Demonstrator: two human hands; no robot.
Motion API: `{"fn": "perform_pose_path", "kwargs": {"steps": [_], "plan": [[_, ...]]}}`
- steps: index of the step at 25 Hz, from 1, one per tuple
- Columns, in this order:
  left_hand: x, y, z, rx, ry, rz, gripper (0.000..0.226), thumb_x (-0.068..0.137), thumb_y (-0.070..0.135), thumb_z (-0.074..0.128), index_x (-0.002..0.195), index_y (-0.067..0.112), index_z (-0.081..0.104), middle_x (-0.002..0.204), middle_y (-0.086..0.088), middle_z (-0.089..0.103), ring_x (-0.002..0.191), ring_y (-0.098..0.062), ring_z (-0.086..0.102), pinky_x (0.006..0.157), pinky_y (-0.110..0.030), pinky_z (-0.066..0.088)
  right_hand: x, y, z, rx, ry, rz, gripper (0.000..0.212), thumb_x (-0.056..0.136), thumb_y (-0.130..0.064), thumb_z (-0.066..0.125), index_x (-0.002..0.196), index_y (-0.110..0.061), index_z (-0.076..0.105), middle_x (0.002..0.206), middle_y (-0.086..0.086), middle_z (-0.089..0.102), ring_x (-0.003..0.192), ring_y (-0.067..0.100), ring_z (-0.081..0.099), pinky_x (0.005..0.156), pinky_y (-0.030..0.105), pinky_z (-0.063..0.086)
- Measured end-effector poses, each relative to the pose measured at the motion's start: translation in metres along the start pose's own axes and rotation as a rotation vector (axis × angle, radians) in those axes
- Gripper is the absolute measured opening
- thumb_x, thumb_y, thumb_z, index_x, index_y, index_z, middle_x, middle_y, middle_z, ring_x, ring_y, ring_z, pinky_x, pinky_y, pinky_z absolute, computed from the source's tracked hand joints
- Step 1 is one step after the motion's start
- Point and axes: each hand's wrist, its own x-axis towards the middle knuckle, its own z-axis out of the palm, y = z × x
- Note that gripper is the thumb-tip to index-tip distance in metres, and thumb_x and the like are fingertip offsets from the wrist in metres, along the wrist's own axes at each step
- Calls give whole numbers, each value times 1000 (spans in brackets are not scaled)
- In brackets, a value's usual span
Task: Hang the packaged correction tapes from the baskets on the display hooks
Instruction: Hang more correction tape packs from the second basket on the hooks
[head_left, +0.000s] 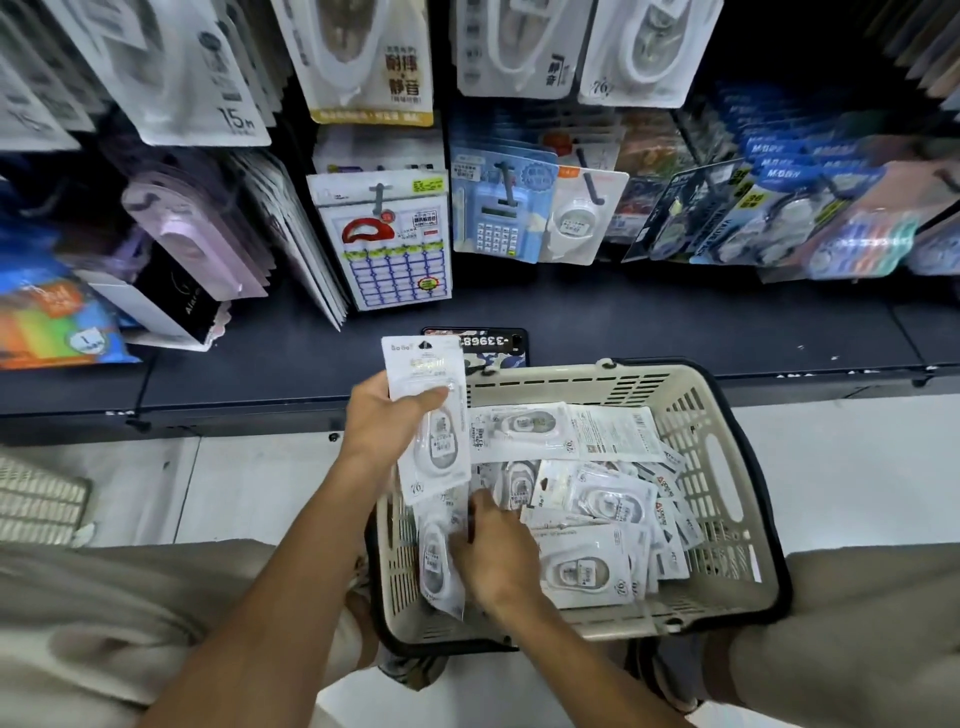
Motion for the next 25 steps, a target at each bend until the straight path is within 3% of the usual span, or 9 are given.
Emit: {"fn": "perform_pose_path", "kwargs": {"steps": [4, 7, 9, 12, 15, 17, 19, 22, 25], "plan": [[4, 5, -4, -102, 91, 22, 23, 89, 4, 75, 99, 25, 72, 84, 16, 79, 68, 2, 74, 51, -14, 53, 6, 4, -19, 398, 73, 125, 21, 96, -6, 57, 112, -19, 55, 88, -5, 67, 77, 17, 67, 61, 21, 56], [8, 11, -9, -139, 116, 35, 27, 91, 5, 71, 108, 26, 67, 82, 18, 76, 66, 4, 72, 48, -15, 53, 30, 35, -89, 948, 245, 298, 18, 95, 5, 56, 98, -12, 63, 88, 3, 71, 76, 22, 67, 52, 22, 54], [7, 10, -7, -80, 47, 27, 25, 92, 7, 71, 106, 28, 68, 84, 18, 78, 72, 1, 74, 49, -13, 52, 33, 48, -133, 1195, 171, 206, 19, 93, 5, 57, 95, -10, 69, 83, 6, 73, 65, 20, 61, 47, 26, 45], [-3, 7, 8, -96, -202, -141, 18, 96, 31, 69, 112, 24, 73, 112, -3, 79, 89, -14, 78, 69, -28, 59, 34, 25, -134, 1038, -3, 34, 19, 93, 4, 59, 100, -10, 70, 81, 9, 71, 56, 19, 62, 44, 29, 46], [-13, 3, 12, -209, -404, -322, 64, 80, 59, 69, 128, 16, 68, 119, -13, 76, 104, -30, 75, 85, -41, 59, 39, -13, -103, 936, 102, 8, 11, 92, -1, 66, 98, -11, 68, 72, 1, 68, 54, 13, 63, 45, 23, 48], [-11, -1, 7, -108, -301, -231, 59, 70, 33, 87, 124, 18, 68, 114, -10, 78, 93, -25, 78, 71, -35, 62, 40, -15, -87, 1062, 153, 82, 2, 96, -13, 65, 97, -12, 67, 73, -1, 68, 57, 10, 62, 50, 23, 49], [-7, -3, 1, -40, -140, -164, 47, 73, 14, 90, 114, 19, 68, 106, -6, 80, 84, -19, 79, 61, -27, 60, 32, 1, -66, 992, 107, 262, 13, 101, -24, 59, 97, -13, 64, 86, 2, 71, 62, 14, 63, 56, 28, 52], [5, -3, -9, -6, 70, -38, 48, 75, 11, 90, 110, 22, 59, 100, 7, 75, 84, -7, 72, 67, -23, 56, 13, 17, -15, 403, -138, 228, 11, 97, -26, 63, 100, -17, 57, 105, 0, 70, 82, 18, 67, 74, 36, 57], [8, -4, -12, -19, 111, 38, 46, 74, 18, 91, 102, 34, 58, 98, 15, 73, 87, 0, 69, 70, -23, 52, 13, 19, 9, 274, -29, 172, 14, 95, -31, 63, 97, -19, 55, 91, -2, 67, 85, 20, 64, 77, 32, 53]]}}
